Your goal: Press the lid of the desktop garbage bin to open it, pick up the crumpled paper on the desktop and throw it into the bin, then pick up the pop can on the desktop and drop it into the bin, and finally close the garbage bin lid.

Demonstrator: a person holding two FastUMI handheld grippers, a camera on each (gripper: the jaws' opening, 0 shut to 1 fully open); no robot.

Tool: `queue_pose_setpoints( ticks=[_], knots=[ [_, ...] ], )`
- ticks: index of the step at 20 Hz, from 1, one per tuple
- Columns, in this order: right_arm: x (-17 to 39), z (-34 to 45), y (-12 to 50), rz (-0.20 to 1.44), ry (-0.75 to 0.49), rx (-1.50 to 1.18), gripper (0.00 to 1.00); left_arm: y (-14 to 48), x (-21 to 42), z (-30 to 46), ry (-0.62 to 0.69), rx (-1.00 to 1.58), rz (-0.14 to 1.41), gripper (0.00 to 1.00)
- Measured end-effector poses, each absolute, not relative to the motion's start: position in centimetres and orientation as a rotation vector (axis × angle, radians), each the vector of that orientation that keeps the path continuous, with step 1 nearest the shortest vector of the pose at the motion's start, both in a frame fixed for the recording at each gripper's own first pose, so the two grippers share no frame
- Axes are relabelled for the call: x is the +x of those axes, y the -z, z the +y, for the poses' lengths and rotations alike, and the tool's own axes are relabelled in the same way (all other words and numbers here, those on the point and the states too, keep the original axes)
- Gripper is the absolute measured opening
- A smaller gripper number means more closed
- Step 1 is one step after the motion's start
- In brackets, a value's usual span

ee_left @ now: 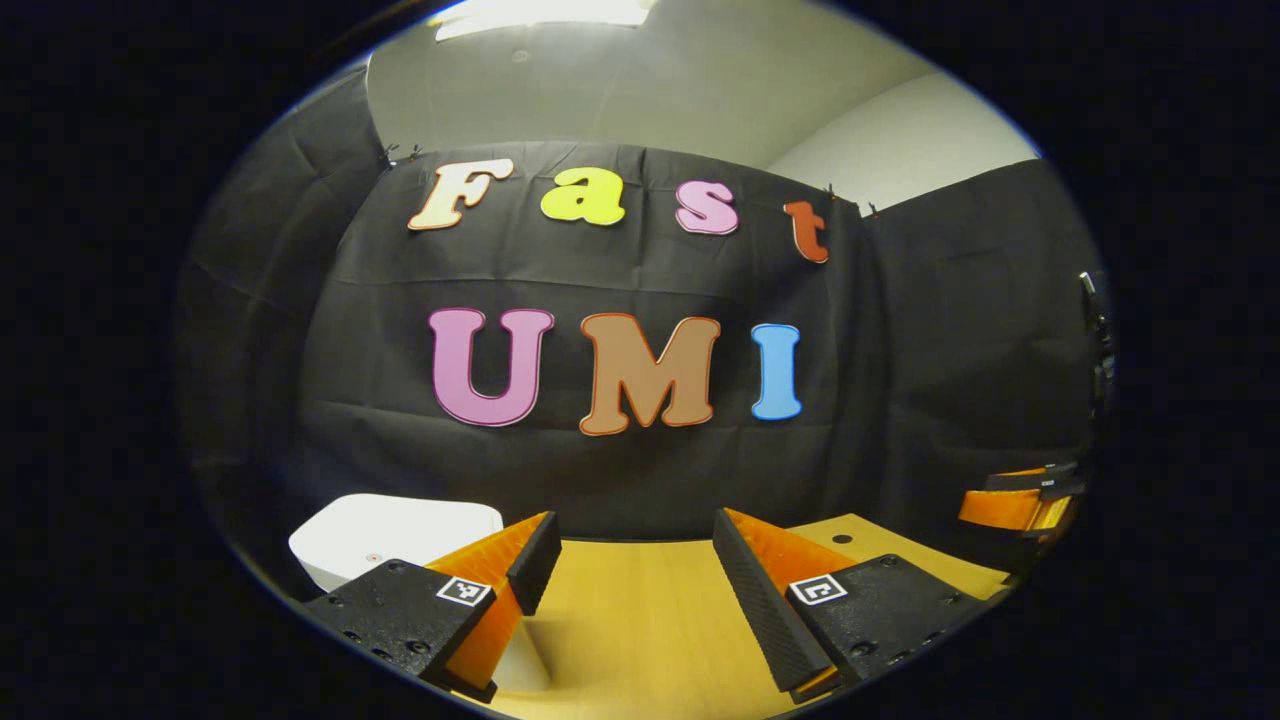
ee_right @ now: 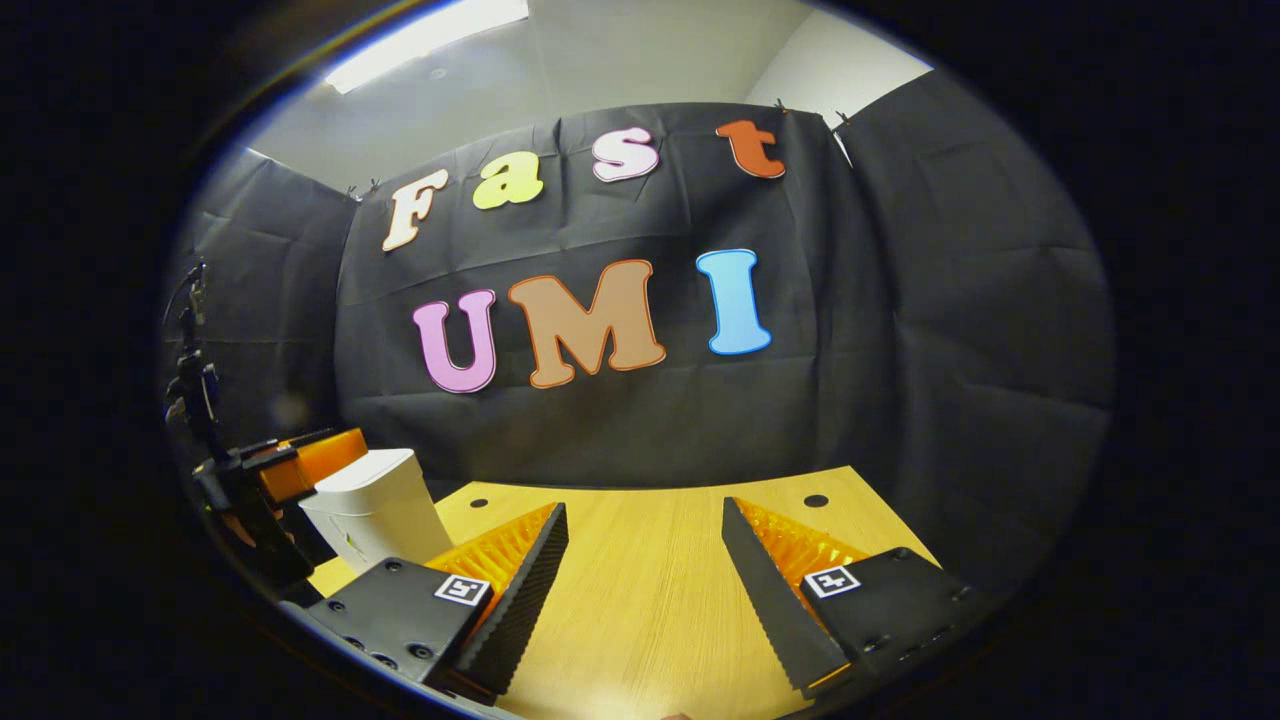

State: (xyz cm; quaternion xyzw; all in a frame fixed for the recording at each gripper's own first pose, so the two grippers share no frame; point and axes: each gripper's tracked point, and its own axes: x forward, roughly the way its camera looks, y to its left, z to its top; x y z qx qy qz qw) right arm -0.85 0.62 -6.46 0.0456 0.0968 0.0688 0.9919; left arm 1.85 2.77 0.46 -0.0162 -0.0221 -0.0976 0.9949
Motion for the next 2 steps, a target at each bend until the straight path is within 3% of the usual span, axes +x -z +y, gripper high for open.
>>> queue_pose_setpoints(
  ticks=[2],
  knots=[
    [-1.0,0.6,6.4,0.189,-0.138,0.094,0.92,-0.1,0.8,0.2,0.262,-0.021,-0.052,0.92]
  ],
)
